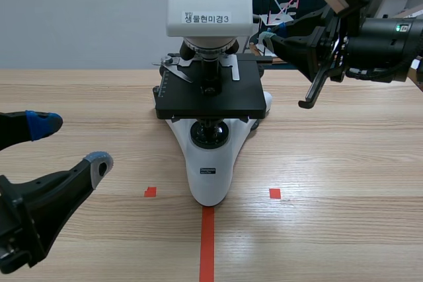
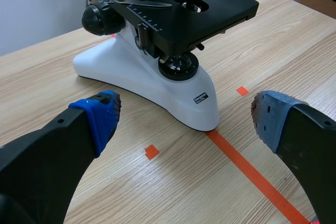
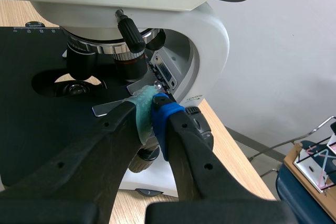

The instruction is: Return to the home posture

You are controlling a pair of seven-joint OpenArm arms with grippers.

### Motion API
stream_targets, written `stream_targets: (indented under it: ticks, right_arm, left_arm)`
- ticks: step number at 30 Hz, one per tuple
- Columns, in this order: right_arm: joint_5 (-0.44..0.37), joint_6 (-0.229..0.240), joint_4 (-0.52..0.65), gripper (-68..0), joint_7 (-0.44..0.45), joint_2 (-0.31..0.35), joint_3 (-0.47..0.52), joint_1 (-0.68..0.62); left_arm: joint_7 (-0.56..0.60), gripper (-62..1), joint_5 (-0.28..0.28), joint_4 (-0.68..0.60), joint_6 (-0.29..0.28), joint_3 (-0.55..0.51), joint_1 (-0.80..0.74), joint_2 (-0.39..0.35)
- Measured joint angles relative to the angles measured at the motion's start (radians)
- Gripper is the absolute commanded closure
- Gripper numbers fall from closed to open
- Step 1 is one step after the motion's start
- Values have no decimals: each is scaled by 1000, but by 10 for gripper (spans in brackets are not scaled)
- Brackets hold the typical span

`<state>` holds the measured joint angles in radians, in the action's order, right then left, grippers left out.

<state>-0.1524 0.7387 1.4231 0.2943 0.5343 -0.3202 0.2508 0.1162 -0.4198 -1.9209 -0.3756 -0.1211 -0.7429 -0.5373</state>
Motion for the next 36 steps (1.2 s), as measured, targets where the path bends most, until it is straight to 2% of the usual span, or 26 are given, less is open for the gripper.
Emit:
stream_targets:
  ticks: [26,32,36]
  right_arm:
    - [0,0,0,-3,0,0,0,0]
    - [0,1,0,-87,17,0,7,-6]
    - [0,-1,4,-185,50,-3,85,-74]
  left_arm:
    - [0,-529,0,0,0,0,0,0]
    - [0,-529,0,0,0,0,0,0]
    - [0,-529,0,0,0,0,0,0]
